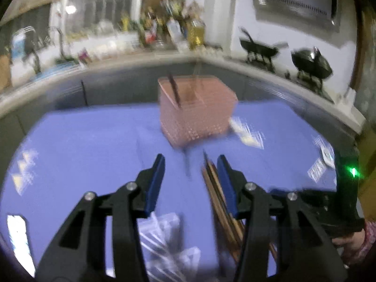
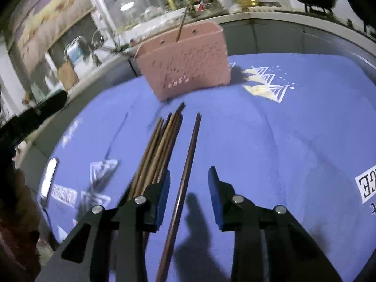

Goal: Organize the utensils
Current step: 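Move both open grippers back down to the remaining chopsticks, then close the right gripper on a chopstick while the left gripper grasps another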

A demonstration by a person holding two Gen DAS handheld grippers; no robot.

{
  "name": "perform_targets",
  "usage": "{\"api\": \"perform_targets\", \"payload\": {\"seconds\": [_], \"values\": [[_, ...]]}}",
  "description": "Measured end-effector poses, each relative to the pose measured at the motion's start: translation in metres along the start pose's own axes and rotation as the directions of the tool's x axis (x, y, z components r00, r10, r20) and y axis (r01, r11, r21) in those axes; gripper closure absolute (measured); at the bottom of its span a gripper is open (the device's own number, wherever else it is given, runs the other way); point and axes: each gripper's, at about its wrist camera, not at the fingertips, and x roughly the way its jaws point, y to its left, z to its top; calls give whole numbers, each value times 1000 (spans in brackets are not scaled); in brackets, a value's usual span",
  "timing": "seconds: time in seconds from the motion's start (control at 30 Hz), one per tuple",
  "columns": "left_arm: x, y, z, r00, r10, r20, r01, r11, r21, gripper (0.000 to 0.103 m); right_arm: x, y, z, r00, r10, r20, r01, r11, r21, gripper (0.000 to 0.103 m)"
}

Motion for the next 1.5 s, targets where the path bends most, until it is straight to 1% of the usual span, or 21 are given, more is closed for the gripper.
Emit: {"api": "perform_targets", "payload": {"seconds": [0.03, 0.1, 0.13, 0.2, 0.27, 0.3, 0.33, 0.43, 0.57, 0.67, 0.77, 0.83, 0.9, 1.03, 1.13, 1.17, 1.2, 1.23, 1.27, 1.4, 1.5], "values": [[10, -8, -12, 999, -24, -49, 24, 1000, 3, 69, 2, 5, -4, 1000, -12, -9, 12, 1000, -24, 69], [21, -19, -26, 995, -39, -94, 41, 999, 18, 74, 6, 12, -8, 999, -33, -24, 31, 998, -57, 69], [30, -27, -35, 991, -46, -127, 51, 998, 32, 75, 9, 16, -12, 998, -47, -38, 44, 996, -81, 69], [42, -35, -44, 986, -47, -161, 56, 997, 51, 76, 13, 19, -15, 996, -69, -58, 62, 992, -110, 69], [56, -40, -53, 979, -13, -203, 30, 996, 79, 83, 15, 24, -19, 991, -132, -37, 124, 977, -172, 69], [62, -39, -55, 975, 3, -222, 16, 997, 80, 86, 16, 25, -21, 987, -161, -26, 153, 968, -200, 69], [69, -34, -58, 969, 23, -244, -6, 998, 69, 87, 15, 22, -21, 984, -177, -20, 169, 965, -200, 69], [72, -16, -60, 967, 55, -250, -48, 998, 35, 87, 12, 10, -17, 984, -177, -25, 171, 974, -148, 69], [72, -9, -56, 963, -6, -269, -5, 999, -41, 87, 9, 10, -14, 988, -152, -12, 149, 979, -136, 69], [71, -20, -54, 965, 7, -262, -7, 1000, -1, 87, 8, 15, -14, 991, -129, -18, 126, 983, -136, 69], [73, -30, -58, 961, 10, -277, 0, 999, 36, 87, 10, 19, -13, 992, -122, -18, 118, 982, -147, 69], [77, -34, -60, 959, 35, -282, -17, 998, 67, 87, 14, 20, -14, 988, -150, -23, 145, 975, -168, 69], [76, -36, -62, 960, 46, -275, -23, 996, 86, 87, 14, 18, -15, 981, -192, 1, 189, 963, -191, 69], [74, -31, -60, 957, 43, -286, -26, 998, 62, 87, 11, 5, -11, 979, -202, -1, 200, 970, -139, 69], [76, -38, -60, 957, 59, -284, -36, 995, 88, 87, 13, 8, -13, 978, -208, 3, 206, 965, -161, 69], [77, -41, -60, 957, 73, -280, -44, 993, 109, 87, 13, 10, -14, 978, -209, 6, 207, 962, -178, 71], [77, -44, -61, 958, 84, -274, -48, 989, 137, 89, 13, 12, -14, 978, -210, 8, 207, 957, -205, 75], [75, -44, -62, 959, 70, -275, -32, 990, 139, 96, 13, 12, -14, 978, -208, 6, 204, 953, -223, 86], [73, -42, -62, 959, 61, -278, -23, 990, 137, 96, 12, 10, -14, 977, -215, 3, 210, 950, -231, 93], [57, -26, -70, 949, 34, -313, 2, 993, 116, 97, 4, -11, -13, 974, -222, -36, 210, 956, -204, 96], [38, -18, -83, 940, -1, -341, 44, 992, 119, 97, -9, -24, -22, 981, -177, -85, 160, 972, -174, 96]]}}
